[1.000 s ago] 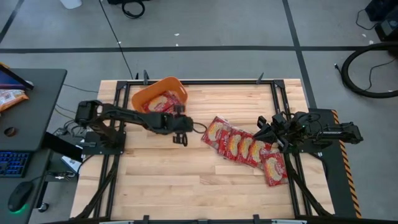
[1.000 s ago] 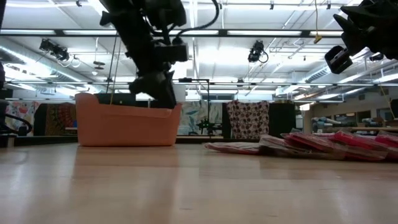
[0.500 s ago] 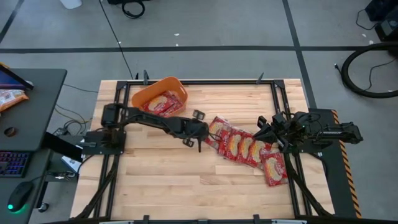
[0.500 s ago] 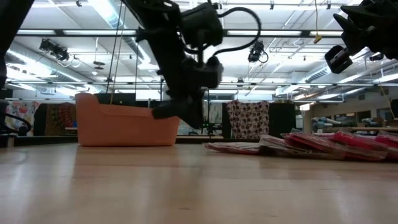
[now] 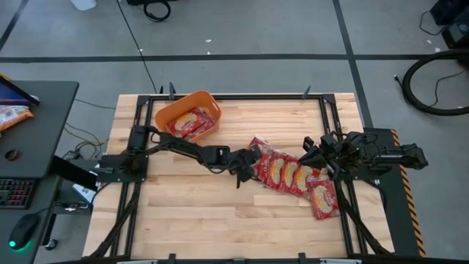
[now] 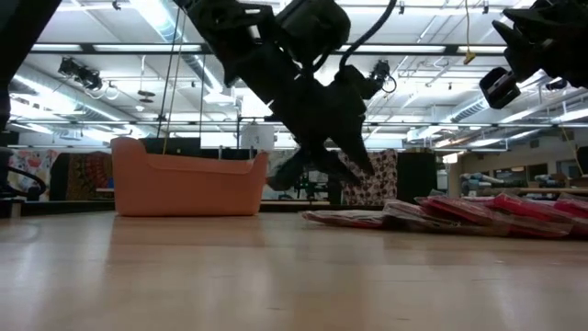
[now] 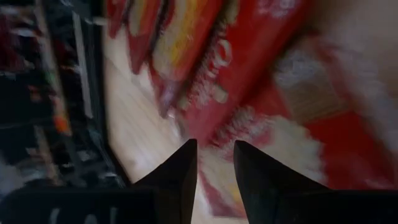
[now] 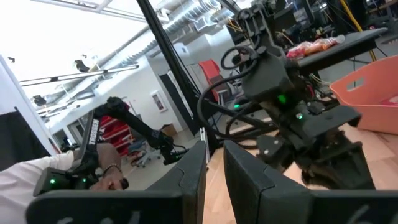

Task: Sort popcorn bags into baskets
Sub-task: Put the red popcorn pack into the orange bin

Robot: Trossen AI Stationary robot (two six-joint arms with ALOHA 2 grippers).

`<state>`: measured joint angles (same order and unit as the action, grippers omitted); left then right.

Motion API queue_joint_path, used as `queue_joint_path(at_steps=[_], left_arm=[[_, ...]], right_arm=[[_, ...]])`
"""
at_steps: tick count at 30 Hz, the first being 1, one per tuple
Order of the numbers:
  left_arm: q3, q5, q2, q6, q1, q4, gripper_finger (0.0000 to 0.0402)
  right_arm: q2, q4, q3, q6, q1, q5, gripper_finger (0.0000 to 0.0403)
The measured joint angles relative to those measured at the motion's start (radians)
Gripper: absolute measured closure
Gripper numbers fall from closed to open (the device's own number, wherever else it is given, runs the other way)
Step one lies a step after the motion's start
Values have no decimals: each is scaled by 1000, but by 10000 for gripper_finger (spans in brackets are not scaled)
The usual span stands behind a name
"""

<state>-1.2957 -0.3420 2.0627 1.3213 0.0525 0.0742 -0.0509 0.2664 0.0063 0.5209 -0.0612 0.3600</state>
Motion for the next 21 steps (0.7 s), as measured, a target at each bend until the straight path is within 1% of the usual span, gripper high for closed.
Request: queue_joint_path(at_steps=[5,8,13,16,18,21], left_arm=[[0,16,32,98,4,44,292],[0,48,47,131,4,53,292],[1,54,62,182,4,88,292],[-1,101,71,187,0,111,292],[2,108,83,199,0,105,292],[1,117,106,260,-1,149,292]], right_arm=[[-5,-6,0,0,0,0,341],[-5,-6,0,0,0,0,341],[-5,-6,0,0,0,0,341],[-5,-5,0,0,0,0,341],[-5,-6,0,0,0,0,341],[-6,-6,0,0,0,0,341]])
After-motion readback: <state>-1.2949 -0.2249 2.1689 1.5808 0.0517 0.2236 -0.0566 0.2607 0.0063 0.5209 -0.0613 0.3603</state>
